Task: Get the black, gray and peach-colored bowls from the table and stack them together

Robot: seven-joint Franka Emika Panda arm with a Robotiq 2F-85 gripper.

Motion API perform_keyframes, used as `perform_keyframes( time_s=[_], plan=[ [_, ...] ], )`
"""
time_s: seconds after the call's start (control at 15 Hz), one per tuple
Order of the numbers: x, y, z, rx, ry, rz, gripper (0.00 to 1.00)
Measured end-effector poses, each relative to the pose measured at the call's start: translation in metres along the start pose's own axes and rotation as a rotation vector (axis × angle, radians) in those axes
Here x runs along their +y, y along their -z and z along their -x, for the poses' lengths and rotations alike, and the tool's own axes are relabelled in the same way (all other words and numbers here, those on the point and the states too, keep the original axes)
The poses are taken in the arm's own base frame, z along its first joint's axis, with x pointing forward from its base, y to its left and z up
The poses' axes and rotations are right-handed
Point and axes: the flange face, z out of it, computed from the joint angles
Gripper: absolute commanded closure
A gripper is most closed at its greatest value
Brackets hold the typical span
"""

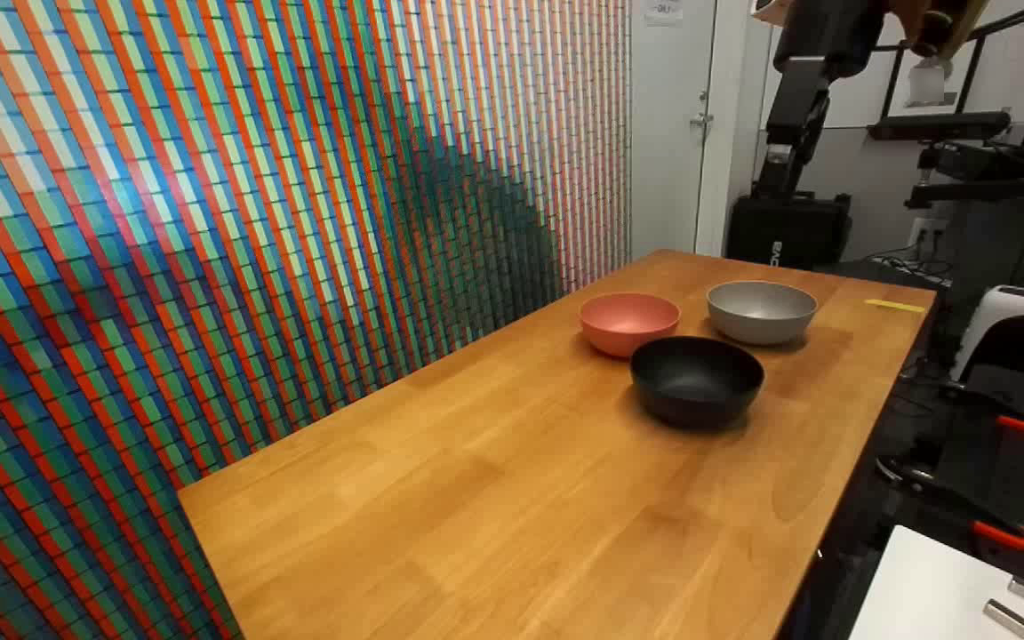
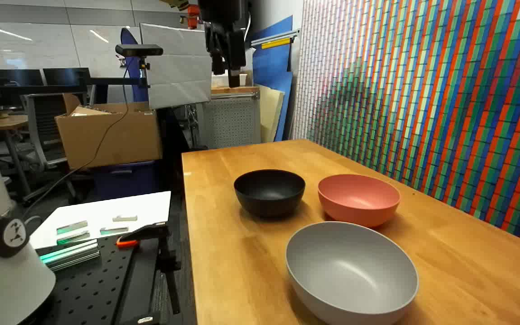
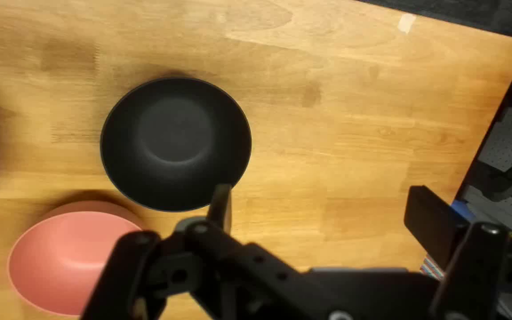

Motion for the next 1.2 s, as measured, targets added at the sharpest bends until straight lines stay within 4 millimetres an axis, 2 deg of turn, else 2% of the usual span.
perform_keyframes(
  time_s=[1.2],
  plan=[
    [0.0024, 0.0012, -0.0032, 0.014, -0.009, 0.006, 0.0]
  ],
)
